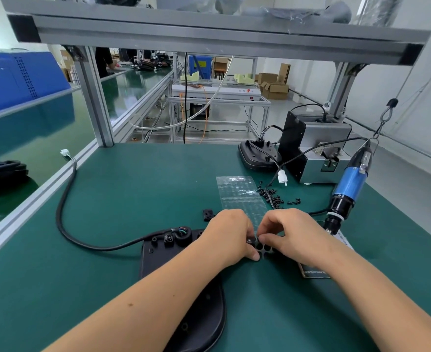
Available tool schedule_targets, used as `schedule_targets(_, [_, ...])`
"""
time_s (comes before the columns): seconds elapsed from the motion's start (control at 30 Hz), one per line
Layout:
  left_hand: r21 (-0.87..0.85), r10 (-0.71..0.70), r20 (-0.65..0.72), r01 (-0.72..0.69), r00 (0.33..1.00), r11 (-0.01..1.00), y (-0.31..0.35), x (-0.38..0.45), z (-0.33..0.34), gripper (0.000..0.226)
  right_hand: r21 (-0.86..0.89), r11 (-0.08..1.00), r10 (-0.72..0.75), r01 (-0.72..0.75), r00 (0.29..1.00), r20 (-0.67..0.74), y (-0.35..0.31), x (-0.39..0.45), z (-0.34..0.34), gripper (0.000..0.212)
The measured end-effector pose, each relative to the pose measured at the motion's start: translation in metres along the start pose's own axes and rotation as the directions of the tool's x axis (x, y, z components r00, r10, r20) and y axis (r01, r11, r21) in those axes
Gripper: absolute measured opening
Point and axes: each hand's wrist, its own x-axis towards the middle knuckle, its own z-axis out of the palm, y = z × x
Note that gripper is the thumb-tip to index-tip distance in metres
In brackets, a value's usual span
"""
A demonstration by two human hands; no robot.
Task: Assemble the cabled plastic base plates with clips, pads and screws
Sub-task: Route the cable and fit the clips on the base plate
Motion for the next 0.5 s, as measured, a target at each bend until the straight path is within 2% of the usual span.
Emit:
schedule_targets(0.13, [-0.002, -0.008, 0.011, 0.008, 1.0, 1.0, 0.001, -0.001, -0.001, 0.043, 0.003, 0.999, -0.038, 0.038, 0.999, -0.012, -0.003, -0.008, -0.003, 0.022])
schedule_targets(0.23, [0.025, 0.013, 0.055, -0.014, 0.998, 1.0, 0.002, -0.003, -0.004, 0.053, 0.201, 0.979, -0.017, 0.033, 0.997, -0.077, -0.007, -0.018, -0.009, 0.019])
schedule_targets(0.33, [0.018, 0.054, 0.081, -0.056, 0.995, 0.998, -0.002, -0.013, -0.02, 0.075, 0.39, 0.92, 0.045, 0.041, 0.977, -0.208, -0.015, -0.028, -0.014, 0.016])
schedule_targets(0.4, [-0.159, 0.046, -0.032, -0.051, 0.998, 0.986, -0.013, -0.022, -0.04, 0.071, 0.539, 0.842, 0.111, 0.004, 0.977, -0.181, -0.025, -0.034, -0.012, 0.011])
schedule_targets(0.5, [-0.405, -0.066, -0.301, -0.065, 0.951, 0.912, -0.041, -0.037, -0.065, 0.038, 0.738, 0.656, 0.149, -0.158, 0.986, 0.079, -0.045, -0.037, 0.004, 0.012])
